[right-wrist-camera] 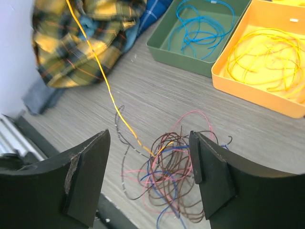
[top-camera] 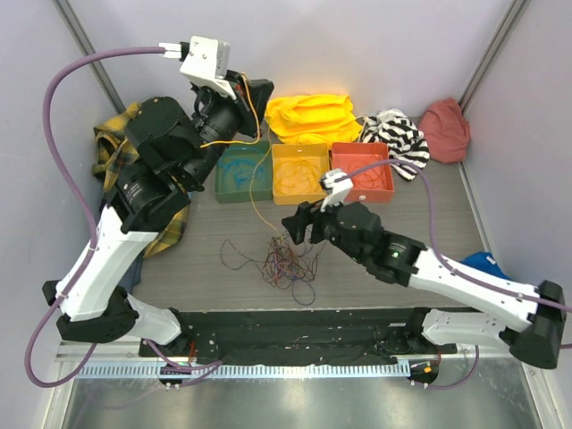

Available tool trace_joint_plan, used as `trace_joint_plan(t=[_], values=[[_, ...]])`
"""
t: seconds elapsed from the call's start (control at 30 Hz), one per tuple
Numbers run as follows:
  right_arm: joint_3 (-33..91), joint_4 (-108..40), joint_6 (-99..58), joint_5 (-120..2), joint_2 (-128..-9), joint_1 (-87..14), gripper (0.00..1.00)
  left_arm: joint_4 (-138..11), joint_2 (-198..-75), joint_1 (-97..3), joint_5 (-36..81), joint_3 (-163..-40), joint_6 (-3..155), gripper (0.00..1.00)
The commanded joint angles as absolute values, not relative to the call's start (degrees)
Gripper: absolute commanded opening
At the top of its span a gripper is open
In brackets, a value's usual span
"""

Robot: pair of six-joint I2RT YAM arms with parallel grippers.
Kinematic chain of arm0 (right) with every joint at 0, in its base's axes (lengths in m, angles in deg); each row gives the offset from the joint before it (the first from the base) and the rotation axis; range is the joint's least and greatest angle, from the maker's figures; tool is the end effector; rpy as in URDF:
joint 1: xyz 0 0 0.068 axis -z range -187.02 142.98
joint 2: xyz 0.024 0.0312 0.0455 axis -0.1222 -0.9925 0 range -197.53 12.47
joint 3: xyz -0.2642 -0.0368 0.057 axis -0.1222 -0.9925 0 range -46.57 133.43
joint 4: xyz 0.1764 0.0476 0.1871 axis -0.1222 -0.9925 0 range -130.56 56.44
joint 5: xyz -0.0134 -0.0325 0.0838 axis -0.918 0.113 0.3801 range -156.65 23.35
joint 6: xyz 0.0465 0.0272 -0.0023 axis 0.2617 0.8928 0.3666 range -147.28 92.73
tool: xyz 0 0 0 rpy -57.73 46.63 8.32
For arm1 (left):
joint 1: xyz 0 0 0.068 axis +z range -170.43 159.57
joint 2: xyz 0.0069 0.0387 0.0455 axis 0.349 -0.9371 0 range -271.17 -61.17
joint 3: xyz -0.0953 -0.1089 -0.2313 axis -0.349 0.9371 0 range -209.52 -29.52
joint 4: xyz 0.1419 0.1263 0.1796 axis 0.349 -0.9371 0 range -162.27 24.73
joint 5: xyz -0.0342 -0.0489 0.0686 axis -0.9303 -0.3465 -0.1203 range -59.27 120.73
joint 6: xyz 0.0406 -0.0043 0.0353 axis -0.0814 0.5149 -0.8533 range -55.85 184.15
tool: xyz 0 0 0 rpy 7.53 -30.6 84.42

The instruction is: Untangle the cables

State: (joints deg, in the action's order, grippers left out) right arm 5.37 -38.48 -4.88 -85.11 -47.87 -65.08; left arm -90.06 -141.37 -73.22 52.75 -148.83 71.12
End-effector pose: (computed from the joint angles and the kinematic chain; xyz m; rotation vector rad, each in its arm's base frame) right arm 0.1394 0.2023 0.3416 -0.3372 1.8176 0.7090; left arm 0.1504 -0.1759 0.6012 0.2103 1.3504 -0.6264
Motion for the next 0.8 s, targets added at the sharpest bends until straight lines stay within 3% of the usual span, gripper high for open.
trace_joint_plan(t=[0.0, 0.23, 0.57, 0.67, 0.7, 0.77], values=[[10.2, -30.0, -10.7, -82.6, -54.4, -65.5, 0.75, -89.7, -140.6, -73.1, 49.0, -149.1, 74.3, 0.0], [13.5, -27.8, -11.9, -82.4, -64.6, -65.4, 0.76, -90.1, -140.3, -73.1, 47.4, -149.1, 75.8, 0.0], [12.5, -24.2, -10.5, -79.2, -66.0, -65.5, 0.72, -90.6, -138.6, -73.1, 47.5, -148.3, 75.1, 0.0], [15.0, -27.0, -10.8, -79.0, -69.3, -65.5, 0.45, -90.2, -138.0, -73.2, 47.2, -147.2, 75.5, 0.0], [15.4, -27.5, -10.6, -79.8, -69.8, -65.3, 0.23, -90.2, -137.7, -73.2, 47.2, -147.0, 75.6, 0.0], [16.1, -28.5, -10.2, -81.8, -70.4, -65.0, 0.07, -90.3, -136.9, -73.1, 47.6, -146.2, 75.6, 0.0]])
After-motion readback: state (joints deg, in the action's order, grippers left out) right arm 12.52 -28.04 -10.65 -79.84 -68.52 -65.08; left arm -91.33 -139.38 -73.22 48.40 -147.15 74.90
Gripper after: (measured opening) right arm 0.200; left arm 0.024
